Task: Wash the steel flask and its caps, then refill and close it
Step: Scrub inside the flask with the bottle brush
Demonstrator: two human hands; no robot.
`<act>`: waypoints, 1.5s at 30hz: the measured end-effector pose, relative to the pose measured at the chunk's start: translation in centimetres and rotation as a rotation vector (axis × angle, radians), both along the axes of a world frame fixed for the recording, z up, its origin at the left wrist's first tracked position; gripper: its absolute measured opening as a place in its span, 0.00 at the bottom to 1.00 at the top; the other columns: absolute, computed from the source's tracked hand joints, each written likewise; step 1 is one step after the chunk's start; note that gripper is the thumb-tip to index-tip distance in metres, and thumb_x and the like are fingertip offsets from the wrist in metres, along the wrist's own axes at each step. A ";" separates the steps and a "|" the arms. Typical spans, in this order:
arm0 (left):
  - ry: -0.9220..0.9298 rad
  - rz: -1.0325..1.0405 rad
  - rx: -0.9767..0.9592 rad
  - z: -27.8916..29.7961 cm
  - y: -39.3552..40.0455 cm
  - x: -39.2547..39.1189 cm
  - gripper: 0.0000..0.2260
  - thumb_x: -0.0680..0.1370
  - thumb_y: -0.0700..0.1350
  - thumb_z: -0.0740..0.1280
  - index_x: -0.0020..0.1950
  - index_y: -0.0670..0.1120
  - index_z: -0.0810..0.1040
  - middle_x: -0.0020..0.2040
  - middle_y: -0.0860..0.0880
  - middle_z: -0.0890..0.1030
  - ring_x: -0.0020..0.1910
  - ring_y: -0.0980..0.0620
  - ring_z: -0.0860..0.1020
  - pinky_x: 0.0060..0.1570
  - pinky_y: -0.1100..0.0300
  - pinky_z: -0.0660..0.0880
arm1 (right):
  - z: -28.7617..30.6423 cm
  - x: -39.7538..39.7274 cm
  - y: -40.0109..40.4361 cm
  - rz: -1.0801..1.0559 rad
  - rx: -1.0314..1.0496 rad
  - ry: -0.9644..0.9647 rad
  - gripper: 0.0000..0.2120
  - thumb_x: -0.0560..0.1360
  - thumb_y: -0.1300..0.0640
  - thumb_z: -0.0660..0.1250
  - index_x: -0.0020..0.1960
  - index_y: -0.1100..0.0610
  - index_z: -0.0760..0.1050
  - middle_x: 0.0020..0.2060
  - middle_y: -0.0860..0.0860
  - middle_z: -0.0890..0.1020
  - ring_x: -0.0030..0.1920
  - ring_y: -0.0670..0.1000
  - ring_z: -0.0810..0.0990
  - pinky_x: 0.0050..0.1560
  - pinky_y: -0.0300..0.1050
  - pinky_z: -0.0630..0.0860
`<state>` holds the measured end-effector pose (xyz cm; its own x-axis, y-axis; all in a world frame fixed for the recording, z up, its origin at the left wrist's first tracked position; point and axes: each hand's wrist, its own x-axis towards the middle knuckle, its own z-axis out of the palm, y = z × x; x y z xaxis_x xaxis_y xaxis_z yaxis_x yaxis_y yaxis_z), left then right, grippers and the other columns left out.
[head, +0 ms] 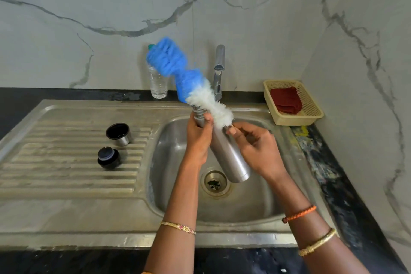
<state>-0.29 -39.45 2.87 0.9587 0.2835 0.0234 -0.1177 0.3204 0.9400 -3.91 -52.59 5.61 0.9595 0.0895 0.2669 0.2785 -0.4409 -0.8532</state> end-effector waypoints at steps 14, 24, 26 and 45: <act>0.047 0.044 -0.432 -0.8 -0.2 0.8 0.30 0.65 0.43 0.75 0.66 0.50 0.74 0.61 0.43 0.81 0.61 0.43 0.79 0.65 0.38 0.70 | -3.0 -1.6 0.6 -0.315 0.028 0.097 0.10 0.77 0.53 0.66 0.55 0.52 0.82 0.46 0.47 0.84 0.44 0.45 0.81 0.45 0.38 0.77; 0.158 0.048 -0.607 -0.4 1.7 0.4 0.37 0.62 0.45 0.77 0.70 0.49 0.70 0.65 0.40 0.75 0.61 0.41 0.76 0.57 0.32 0.73 | -6.1 -2.6 -0.4 -0.541 -0.135 0.029 0.10 0.78 0.55 0.64 0.55 0.53 0.81 0.44 0.51 0.84 0.44 0.56 0.82 0.40 0.47 0.77; 0.209 0.077 -0.603 -0.6 1.5 0.2 0.39 0.59 0.46 0.77 0.70 0.48 0.71 0.65 0.40 0.76 0.60 0.40 0.77 0.55 0.34 0.76 | -5.8 -2.9 1.2 -0.459 -0.135 -0.056 0.10 0.77 0.57 0.65 0.57 0.54 0.81 0.48 0.52 0.85 0.47 0.54 0.83 0.44 0.50 0.80; 0.359 0.228 -0.616 -2.0 1.2 -2.1 0.34 0.60 0.57 0.77 0.64 0.47 0.79 0.65 0.42 0.78 0.58 0.41 0.80 0.42 0.48 0.79 | -7.2 -4.4 5.4 -0.243 -0.231 -0.167 0.19 0.74 0.55 0.58 0.63 0.55 0.77 0.39 0.56 0.81 0.36 0.61 0.80 0.32 0.52 0.77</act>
